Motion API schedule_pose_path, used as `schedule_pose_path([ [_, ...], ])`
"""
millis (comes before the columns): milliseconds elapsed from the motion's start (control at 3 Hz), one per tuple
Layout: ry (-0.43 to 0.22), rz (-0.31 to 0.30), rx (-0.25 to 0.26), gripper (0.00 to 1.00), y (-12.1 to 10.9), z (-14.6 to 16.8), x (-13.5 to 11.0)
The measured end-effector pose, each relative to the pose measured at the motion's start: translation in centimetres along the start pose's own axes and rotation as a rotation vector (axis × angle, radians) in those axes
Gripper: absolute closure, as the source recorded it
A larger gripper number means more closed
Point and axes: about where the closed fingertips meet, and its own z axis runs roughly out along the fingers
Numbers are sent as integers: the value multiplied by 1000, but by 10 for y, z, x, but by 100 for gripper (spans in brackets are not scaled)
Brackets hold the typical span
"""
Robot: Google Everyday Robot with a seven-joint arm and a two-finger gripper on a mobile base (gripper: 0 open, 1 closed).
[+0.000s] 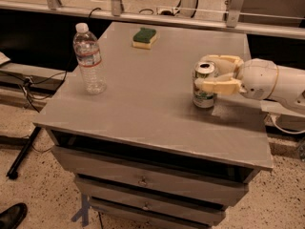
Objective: Place 7up can upright
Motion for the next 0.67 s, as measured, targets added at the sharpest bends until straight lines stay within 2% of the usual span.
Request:
schedule_pose_path([
  [667, 50, 13, 4, 15, -1, -13, 16],
])
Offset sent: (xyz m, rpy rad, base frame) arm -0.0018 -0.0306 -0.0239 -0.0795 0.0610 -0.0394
